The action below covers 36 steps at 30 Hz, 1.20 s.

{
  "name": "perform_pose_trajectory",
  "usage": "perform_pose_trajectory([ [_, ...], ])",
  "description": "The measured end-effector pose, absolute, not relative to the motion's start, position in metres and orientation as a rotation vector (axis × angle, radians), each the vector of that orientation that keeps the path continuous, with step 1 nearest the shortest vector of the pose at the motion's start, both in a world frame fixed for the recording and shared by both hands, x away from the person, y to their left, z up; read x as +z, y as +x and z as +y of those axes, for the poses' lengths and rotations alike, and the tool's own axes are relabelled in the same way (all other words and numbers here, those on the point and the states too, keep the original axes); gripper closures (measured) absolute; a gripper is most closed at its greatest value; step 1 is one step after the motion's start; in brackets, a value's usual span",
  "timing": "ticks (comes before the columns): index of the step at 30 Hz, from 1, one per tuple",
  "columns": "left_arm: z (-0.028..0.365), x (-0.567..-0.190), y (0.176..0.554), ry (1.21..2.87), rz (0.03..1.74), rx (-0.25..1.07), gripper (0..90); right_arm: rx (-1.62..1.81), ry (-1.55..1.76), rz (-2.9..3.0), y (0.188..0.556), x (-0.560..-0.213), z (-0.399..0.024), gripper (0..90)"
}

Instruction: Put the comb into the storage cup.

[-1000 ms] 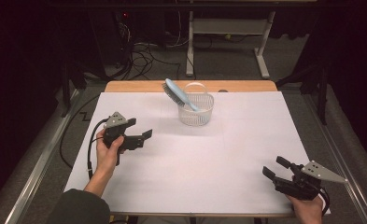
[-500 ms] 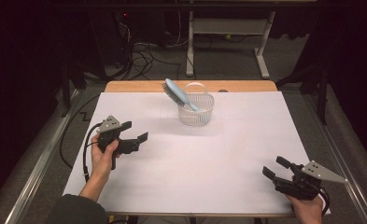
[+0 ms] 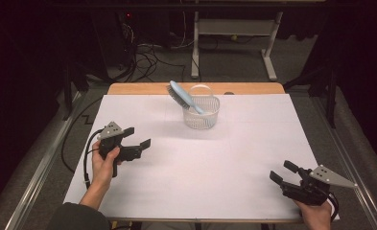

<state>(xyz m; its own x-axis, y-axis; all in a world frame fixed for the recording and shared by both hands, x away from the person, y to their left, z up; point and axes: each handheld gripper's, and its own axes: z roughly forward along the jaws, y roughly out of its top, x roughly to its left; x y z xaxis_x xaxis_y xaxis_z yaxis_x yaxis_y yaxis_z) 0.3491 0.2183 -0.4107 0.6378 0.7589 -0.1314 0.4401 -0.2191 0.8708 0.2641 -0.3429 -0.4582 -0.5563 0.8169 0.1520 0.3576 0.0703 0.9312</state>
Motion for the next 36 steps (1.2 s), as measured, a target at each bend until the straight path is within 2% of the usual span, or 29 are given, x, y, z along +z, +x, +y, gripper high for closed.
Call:
perform_pose_trajectory([
  [36,0.24,-0.417,0.332,1.839,0.999,0.432,19.9,1.495,1.17,1.941,0.265,-0.459,-0.343,26.4],
])
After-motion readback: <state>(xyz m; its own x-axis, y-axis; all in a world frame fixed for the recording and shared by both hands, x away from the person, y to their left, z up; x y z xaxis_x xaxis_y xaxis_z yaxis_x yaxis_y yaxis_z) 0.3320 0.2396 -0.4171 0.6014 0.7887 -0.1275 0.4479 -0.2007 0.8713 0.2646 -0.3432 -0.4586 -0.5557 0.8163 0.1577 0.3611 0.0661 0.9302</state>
